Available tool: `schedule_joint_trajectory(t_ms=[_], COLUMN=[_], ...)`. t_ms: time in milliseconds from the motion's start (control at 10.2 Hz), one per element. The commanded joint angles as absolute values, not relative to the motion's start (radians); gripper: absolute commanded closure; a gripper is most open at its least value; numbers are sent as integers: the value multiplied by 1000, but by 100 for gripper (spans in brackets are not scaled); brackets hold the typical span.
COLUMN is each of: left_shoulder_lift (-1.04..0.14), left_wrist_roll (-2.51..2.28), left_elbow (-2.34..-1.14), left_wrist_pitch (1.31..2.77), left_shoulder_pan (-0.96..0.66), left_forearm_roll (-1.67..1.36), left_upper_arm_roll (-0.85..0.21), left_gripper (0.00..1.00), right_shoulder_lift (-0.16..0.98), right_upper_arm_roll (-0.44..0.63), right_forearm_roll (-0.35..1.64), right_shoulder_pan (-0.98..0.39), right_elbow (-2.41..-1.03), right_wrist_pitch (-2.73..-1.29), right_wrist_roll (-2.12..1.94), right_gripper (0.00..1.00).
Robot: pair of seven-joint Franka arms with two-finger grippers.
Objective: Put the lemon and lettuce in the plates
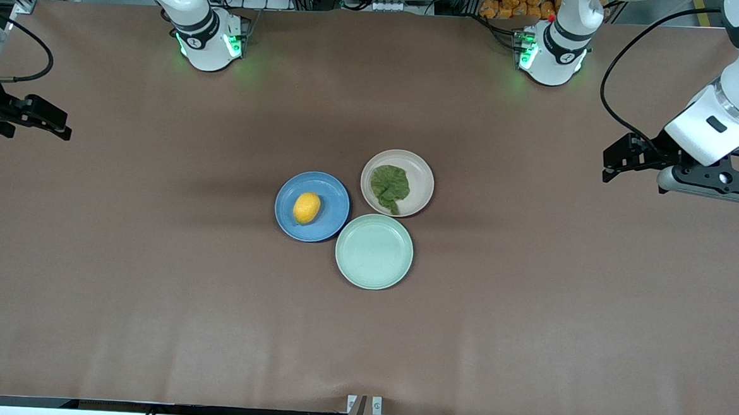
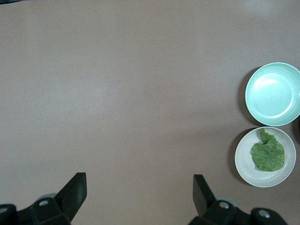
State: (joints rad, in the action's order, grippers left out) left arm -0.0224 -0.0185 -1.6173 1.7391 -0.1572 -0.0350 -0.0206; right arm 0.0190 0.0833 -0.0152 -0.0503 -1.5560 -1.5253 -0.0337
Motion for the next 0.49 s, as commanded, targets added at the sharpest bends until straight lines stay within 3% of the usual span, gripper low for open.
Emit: schedule_joint_trajectory(t_ms=[0, 391], left_shoulder_lift=[-31, -29], left_wrist_roll=[11, 11], left_elbow=[-1591, -1589], left_wrist_pitch=[1750, 1750], left_shoulder_pan=[-156, -153], left_forearm_roll=[-51, -45], left_upper_arm_roll=[-20, -20], left_gripper=[0, 0], right_shoulder_lift=[14, 14], right_upper_arm_roll=[84, 84], right_forearm_roll=[-32, -31], right_shoulder_pan=[-58, -61], right_elbow=[-1555, -1555], right_wrist_pitch=[-1520, -1520], right_wrist_roll=[-18, -17], right_gripper=[0, 0])
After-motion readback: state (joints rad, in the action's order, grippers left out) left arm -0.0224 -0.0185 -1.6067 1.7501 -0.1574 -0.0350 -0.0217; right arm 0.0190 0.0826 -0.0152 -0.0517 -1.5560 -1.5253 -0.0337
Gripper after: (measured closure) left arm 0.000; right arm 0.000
